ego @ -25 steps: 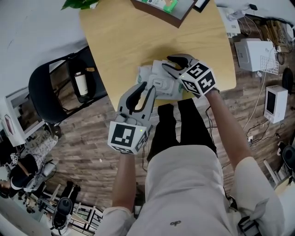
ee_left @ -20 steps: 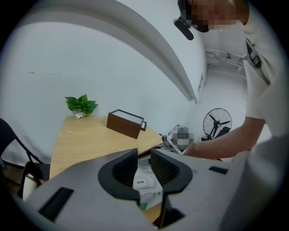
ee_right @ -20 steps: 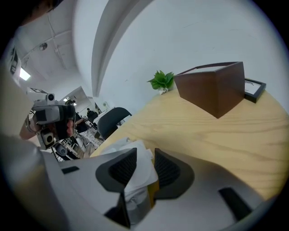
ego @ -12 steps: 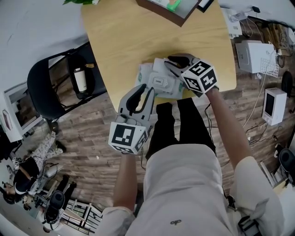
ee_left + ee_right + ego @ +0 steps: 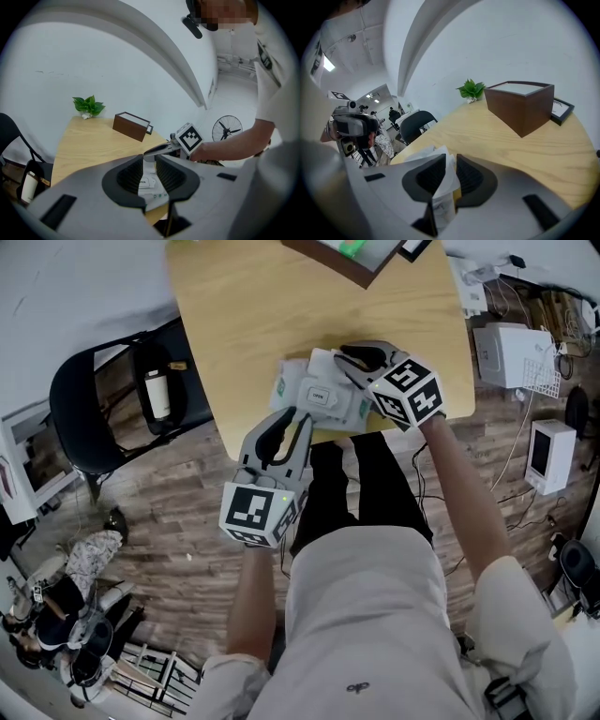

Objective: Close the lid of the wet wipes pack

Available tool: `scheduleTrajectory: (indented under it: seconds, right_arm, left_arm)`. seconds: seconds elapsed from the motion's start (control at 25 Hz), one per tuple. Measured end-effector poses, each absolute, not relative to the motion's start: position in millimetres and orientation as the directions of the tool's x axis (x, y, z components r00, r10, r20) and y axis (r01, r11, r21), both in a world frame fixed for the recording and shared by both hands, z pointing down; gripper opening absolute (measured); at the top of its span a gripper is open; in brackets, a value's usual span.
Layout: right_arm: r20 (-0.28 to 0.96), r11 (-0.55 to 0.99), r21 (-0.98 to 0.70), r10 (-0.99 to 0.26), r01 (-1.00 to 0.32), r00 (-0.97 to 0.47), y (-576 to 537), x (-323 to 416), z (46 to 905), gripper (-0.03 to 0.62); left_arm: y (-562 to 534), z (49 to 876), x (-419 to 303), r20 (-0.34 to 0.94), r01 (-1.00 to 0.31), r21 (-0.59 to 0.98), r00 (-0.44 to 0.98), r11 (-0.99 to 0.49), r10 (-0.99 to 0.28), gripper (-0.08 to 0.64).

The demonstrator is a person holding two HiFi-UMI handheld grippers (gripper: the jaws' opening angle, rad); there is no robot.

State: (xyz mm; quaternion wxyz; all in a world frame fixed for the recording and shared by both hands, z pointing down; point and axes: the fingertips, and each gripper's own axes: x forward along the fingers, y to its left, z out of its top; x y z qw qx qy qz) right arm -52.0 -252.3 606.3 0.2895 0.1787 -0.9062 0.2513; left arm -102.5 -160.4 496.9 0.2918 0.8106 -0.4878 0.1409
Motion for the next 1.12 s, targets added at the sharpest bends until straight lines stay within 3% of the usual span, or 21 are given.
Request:
scheduleTrajectory:
  seconds: [1.12]
  right_arm:
    - [0.620,0.876,-0.215,-0.219,-0.431,-0.754,-207.2,-52.6,562.9,0.019]
  left_arm:
    - [-121.1,477.1,-103.2,0.481,-0.861,0.311,0.507,-0.402,-0.715,0.066]
